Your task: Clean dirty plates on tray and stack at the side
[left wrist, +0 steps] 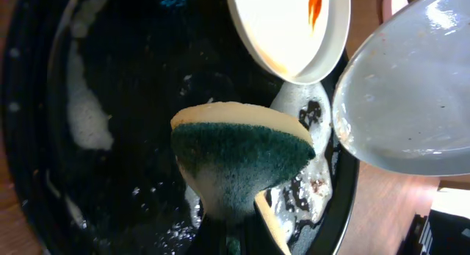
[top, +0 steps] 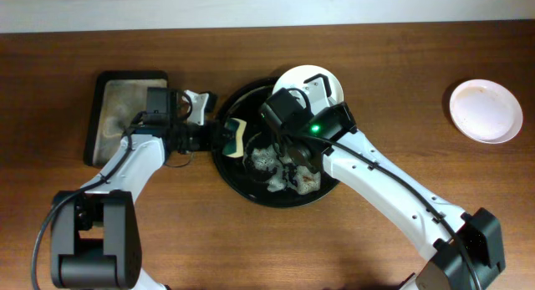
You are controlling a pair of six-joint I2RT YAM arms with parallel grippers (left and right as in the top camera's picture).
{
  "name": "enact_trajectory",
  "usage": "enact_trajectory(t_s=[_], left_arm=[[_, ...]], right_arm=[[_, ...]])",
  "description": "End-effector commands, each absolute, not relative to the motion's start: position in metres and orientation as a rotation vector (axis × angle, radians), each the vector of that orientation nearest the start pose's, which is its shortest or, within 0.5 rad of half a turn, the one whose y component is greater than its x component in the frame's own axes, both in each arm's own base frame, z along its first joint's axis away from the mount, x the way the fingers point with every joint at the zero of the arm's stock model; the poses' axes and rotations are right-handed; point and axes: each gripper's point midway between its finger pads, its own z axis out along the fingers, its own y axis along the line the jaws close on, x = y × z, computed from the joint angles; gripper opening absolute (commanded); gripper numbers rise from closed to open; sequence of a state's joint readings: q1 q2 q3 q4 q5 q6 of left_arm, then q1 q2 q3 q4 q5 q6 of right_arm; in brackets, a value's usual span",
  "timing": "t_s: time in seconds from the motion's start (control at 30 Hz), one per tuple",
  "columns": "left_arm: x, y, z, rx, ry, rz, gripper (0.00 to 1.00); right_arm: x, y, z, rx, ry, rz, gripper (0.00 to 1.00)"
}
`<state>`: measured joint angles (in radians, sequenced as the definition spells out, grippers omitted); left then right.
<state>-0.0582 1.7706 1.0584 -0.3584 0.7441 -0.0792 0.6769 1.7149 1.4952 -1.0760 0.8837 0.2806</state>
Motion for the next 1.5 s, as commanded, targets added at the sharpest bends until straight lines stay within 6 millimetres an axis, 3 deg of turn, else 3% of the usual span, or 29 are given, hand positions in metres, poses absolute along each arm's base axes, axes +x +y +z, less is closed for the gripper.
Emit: enact_trajectory(t_s=[0.0,0.5,0.93,1.13,1.47], left_arm=[[0.388,-0.136,0.087,0.26,2.489,-0.993,0.0],[0.378,-0.144,0.063,0.292,2.467,-1.02,0.0],[0.38,-0.145,0.065,0.301,2.451,-1.017,0.0],[0.38,-0.146,0.065,0.3,2.449,-1.026,0.0],[0.38,-0.146,0.066,0.301,2.446,-1.025,0.0]], right_arm=[[0.365,0.124,0.215,-0.275,2.332,-0.808,0.04],[0.366,0.125,0.215,-0.269,2.327,-0.802,0.04],[0.361,0.123,0.215,-0.322,2.317,-0.881,0.04],[0.361,0.128,0.22,-0.299,2.295,-0.856,0.04],[0.363,0.134,0.21,-0.26,2.35,-0.757,0.04]])
